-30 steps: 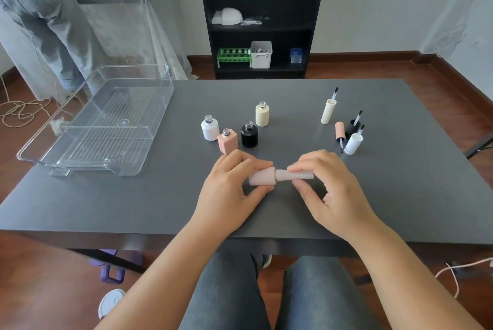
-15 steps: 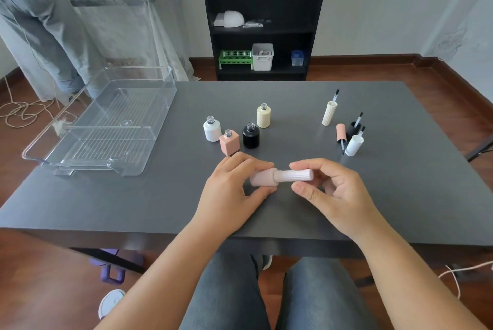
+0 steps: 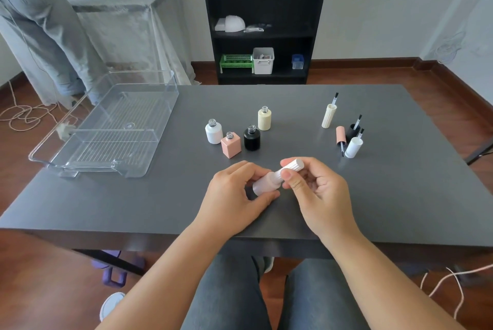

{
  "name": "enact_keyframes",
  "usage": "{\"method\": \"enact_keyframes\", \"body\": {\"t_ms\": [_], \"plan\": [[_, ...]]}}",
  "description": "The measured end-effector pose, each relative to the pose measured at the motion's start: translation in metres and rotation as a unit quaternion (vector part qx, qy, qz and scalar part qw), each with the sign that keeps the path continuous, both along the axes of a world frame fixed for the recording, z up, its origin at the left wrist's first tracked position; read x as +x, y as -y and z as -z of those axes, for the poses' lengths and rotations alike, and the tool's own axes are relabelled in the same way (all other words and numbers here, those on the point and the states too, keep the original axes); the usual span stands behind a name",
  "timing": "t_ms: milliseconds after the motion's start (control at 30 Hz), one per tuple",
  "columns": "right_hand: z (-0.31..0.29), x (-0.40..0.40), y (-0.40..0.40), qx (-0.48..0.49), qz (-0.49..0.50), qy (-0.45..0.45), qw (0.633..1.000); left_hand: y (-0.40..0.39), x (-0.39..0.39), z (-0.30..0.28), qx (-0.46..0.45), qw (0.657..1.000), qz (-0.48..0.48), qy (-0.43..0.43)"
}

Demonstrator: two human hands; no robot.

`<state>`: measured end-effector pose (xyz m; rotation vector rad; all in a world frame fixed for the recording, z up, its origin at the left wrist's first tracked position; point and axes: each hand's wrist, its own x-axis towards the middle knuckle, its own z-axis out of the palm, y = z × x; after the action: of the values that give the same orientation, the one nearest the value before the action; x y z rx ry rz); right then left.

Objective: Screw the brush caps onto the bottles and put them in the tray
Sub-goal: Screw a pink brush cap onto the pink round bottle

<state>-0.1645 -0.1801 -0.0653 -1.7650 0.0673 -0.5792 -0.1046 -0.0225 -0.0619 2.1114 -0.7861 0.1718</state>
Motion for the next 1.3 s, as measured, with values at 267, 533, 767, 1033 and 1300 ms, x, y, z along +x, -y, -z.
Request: {"method": "enact_keyframes", "body": {"t_ms": [267,533,767,1033,1300], "plan": [[0.000,0.004,-0.007,0.010,0.004,0.001,1.000,-0.003,-0.003,0.000,0.004,0.999,-0.047,0.022],[-0.004,0.003,-0.002,0.065,-0.066,-0.004,0.996,-0.009,0.001,-0.001,-0.030,0.997,-0.074,-0.018],[-0.018,0.013,0.036,-0.015,0.022,0.019,0.999,-0.052,0.019,0.003,-0.072,0.976,-0.184,-0.093],[-0.037,0.039,0.059,-0.044,0.058,-0.014,0.997,-0.080,0.044,0.006,-0.044,0.959,-0.255,-0.116],[-0.009,0.047,0.051,-0.055,0.042,-0.085,0.994,-0.079,0.059,0.006,-0.009,0.954,-0.286,-0.094]]}}
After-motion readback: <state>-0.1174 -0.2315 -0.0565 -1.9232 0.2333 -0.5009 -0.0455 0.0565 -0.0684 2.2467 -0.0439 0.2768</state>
